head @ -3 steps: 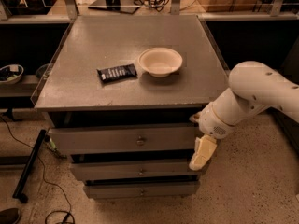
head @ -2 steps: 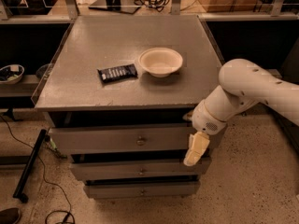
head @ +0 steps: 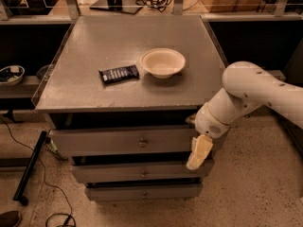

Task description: Open top drawer

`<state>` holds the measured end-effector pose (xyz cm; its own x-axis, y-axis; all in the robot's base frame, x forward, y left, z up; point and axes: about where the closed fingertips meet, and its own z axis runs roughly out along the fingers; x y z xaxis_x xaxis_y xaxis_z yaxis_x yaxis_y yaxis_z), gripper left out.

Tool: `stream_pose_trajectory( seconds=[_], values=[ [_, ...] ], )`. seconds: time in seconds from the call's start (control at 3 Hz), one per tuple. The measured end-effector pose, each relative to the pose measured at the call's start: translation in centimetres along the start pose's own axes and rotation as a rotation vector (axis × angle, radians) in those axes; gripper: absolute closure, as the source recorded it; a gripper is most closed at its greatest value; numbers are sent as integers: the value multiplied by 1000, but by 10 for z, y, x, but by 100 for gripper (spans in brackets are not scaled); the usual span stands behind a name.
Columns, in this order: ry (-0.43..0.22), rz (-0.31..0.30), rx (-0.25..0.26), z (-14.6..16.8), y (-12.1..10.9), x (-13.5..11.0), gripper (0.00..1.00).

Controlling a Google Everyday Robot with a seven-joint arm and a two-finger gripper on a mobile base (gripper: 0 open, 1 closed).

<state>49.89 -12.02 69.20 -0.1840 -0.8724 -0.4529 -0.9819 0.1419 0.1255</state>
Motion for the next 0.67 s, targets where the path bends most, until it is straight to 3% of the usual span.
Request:
stream_pose_trajectory(
  seconds=[0.67],
  values=[
    [-9,31,-60,2,34,21,0]
  ],
)
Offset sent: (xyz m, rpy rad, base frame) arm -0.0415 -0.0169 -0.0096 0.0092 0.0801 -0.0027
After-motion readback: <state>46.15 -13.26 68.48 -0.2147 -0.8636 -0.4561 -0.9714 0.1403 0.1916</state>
